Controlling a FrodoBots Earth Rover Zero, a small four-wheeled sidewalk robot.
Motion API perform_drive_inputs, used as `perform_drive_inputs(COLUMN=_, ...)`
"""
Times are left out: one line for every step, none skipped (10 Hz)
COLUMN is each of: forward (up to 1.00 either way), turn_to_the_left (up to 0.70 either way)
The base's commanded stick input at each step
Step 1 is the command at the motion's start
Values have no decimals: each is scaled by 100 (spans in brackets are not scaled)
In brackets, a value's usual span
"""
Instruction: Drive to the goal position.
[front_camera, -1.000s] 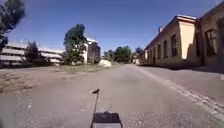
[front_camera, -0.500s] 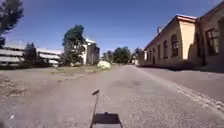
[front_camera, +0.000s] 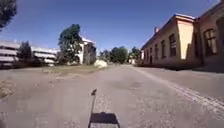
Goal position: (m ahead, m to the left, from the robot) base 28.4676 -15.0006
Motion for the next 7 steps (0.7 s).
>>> perform_drive_inputs(forward=70, turn_to_the_left=0)
perform_drive_inputs(forward=70, turn_to_the_left=0)
perform_drive_inputs(forward=70, turn_to_the_left=0)
perform_drive_inputs(forward=70, turn_to_the_left=-11)
perform_drive_inputs(forward=70, turn_to_the_left=-14)
perform_drive_inputs(forward=70, turn_to_the_left=-14)
perform_drive_inputs(forward=70, turn_to_the_left=-14)
